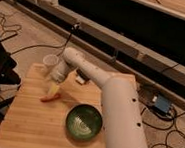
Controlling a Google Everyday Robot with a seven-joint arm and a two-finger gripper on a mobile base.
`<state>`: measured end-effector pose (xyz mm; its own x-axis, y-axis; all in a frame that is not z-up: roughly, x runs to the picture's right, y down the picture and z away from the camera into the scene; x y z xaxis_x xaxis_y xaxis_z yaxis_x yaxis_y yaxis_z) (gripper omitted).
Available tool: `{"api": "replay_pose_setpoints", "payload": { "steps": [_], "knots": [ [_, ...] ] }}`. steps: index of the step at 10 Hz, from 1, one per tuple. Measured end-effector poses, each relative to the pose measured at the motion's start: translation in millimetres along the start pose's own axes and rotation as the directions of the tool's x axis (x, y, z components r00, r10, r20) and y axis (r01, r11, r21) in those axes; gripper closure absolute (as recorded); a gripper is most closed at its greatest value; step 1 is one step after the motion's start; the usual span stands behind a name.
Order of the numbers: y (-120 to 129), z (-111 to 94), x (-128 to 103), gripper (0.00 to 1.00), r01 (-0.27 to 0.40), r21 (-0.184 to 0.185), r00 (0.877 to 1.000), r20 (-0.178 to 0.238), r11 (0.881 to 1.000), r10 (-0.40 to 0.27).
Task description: Drag the pepper across the table
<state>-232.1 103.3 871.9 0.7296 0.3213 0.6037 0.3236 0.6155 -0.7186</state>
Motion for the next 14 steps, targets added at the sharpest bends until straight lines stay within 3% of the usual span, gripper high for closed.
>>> {"api": "replay_pose_setpoints", "payload": {
  "steps": [3, 4, 9, 11, 14],
  "knots": [
    [4, 17, 30, 0.24, -0.095, 0.011, 0.995, 0.027, 0.995, 0.095],
    [5, 20, 36, 0.28, -0.115, 0.014, 0.993, 0.037, 0.993, 0.115],
    [11, 25, 52, 0.79, -0.168, 0.017, 0.983, 0.075, 0.986, 0.167],
    [16, 22, 56, 0.97, -0.174, 0.018, 0.982, 0.071, 0.985, 0.172],
    [25, 20, 62, 1.0, -0.176, 0.02, 0.983, 0.054, 0.984, 0.175]
  ]
}}
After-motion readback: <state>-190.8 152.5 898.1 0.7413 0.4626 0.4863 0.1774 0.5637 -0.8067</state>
